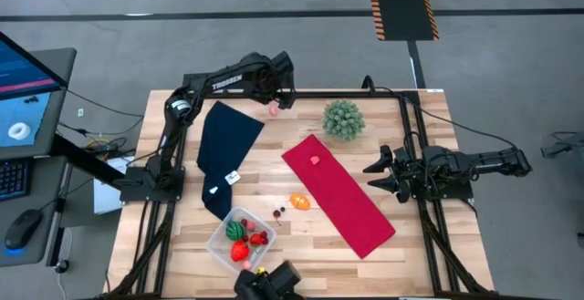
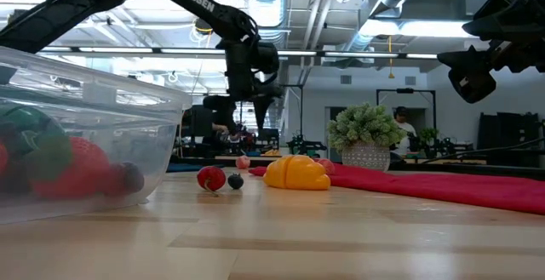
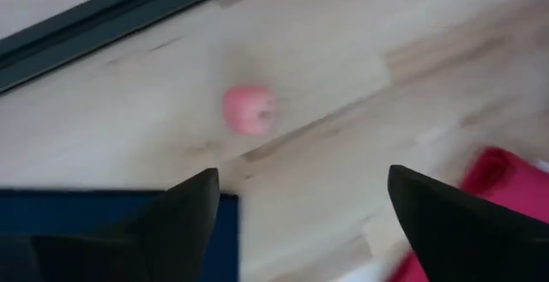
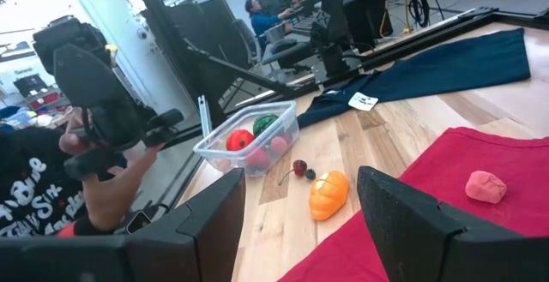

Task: Pick and placing Produce into tupperware
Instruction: Put the peach into the transparent bin

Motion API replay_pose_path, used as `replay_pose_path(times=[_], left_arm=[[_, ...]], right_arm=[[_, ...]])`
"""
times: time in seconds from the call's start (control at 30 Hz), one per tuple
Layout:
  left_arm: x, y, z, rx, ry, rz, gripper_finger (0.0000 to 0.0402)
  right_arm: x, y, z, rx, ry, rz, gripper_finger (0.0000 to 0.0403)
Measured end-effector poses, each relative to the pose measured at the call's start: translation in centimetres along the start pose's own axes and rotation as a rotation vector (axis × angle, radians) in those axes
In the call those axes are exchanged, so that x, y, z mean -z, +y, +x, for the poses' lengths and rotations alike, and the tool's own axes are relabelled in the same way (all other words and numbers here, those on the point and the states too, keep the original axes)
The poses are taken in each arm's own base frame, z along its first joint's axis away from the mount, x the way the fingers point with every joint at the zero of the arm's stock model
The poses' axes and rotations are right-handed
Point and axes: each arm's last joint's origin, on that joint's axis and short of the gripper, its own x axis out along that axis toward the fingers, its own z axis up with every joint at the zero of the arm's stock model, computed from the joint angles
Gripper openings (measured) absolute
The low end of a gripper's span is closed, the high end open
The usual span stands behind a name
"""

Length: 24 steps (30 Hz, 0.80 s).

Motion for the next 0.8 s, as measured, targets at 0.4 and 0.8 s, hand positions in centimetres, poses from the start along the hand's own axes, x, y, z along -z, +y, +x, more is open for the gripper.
replay_pose_path(times=[0.4,0.8], left_arm=[[-0.4,-0.2,0.2,0.041,-0.031,0.004,0.0336],[-0.4,0.0,1.3,0.047,-0.045,-0.068,0.0336]], right_arm=[[0.0,0.0,0.0,0.0,0.0,0.0,0.0249],[0.0,0.0,0.0,0.0,0.0,0.0,0.0249]])
